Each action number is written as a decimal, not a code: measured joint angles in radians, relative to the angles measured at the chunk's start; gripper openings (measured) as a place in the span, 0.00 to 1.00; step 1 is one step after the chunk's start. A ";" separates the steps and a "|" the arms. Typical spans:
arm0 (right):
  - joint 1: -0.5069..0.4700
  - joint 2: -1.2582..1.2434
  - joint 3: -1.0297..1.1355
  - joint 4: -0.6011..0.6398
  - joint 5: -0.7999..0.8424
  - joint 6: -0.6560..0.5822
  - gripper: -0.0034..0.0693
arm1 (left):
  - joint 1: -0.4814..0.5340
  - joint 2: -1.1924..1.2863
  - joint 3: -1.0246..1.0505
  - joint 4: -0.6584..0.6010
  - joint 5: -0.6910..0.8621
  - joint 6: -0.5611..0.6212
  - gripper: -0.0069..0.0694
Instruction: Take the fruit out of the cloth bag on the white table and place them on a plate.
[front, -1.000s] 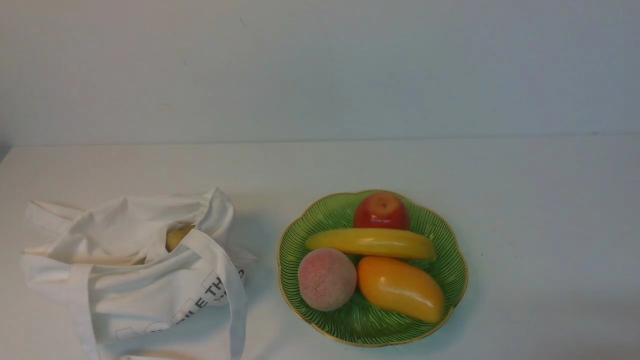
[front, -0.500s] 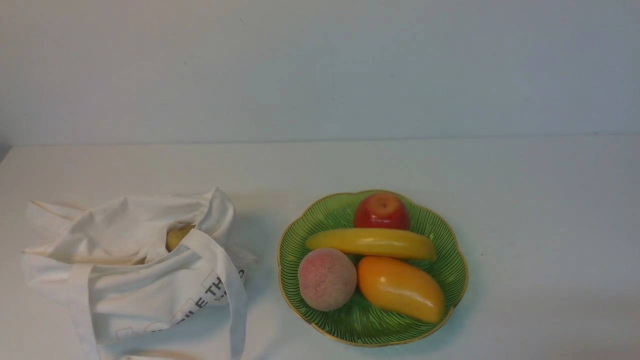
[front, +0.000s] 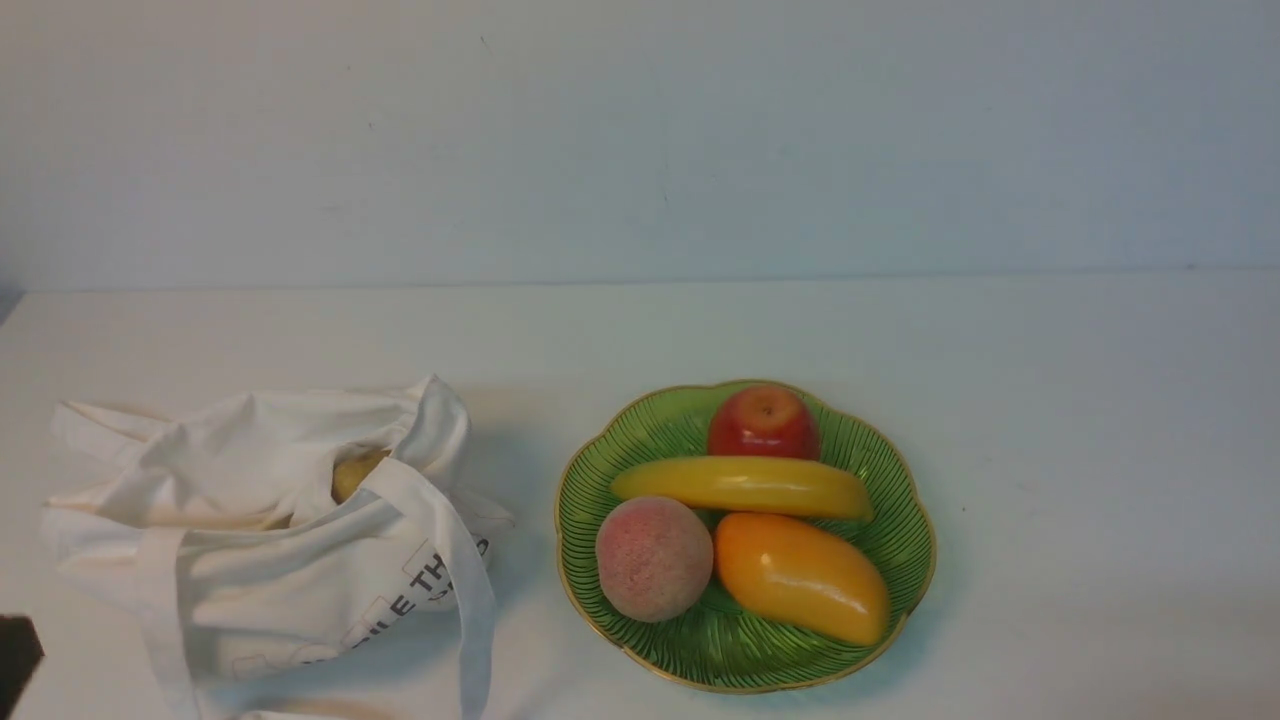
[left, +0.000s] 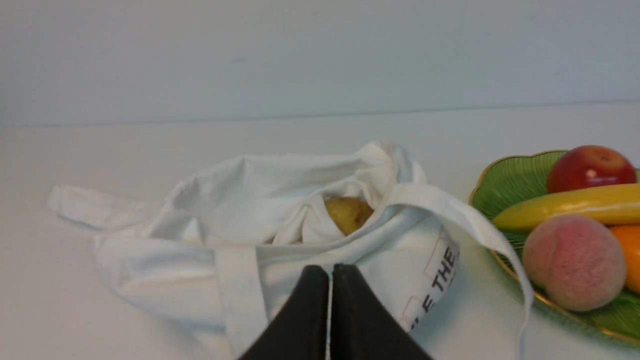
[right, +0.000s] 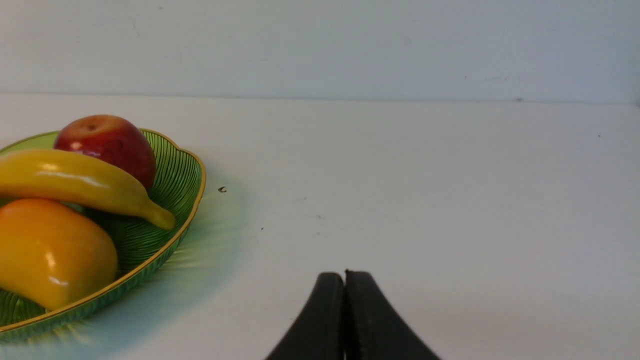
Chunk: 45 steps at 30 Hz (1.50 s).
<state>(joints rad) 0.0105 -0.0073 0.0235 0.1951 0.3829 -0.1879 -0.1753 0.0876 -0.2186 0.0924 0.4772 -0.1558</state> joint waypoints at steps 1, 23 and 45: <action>0.000 0.000 0.000 0.000 0.000 -0.002 0.03 | 0.019 -0.019 0.028 -0.017 -0.016 0.015 0.08; 0.000 0.000 -0.001 0.000 0.003 -0.009 0.03 | 0.110 -0.098 0.244 -0.065 -0.091 0.063 0.08; 0.000 0.000 -0.001 0.000 0.003 -0.009 0.03 | 0.111 -0.098 0.244 -0.065 -0.091 0.063 0.08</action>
<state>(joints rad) 0.0105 -0.0073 0.0227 0.1951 0.3859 -0.1970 -0.0643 -0.0103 0.0256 0.0273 0.3867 -0.0929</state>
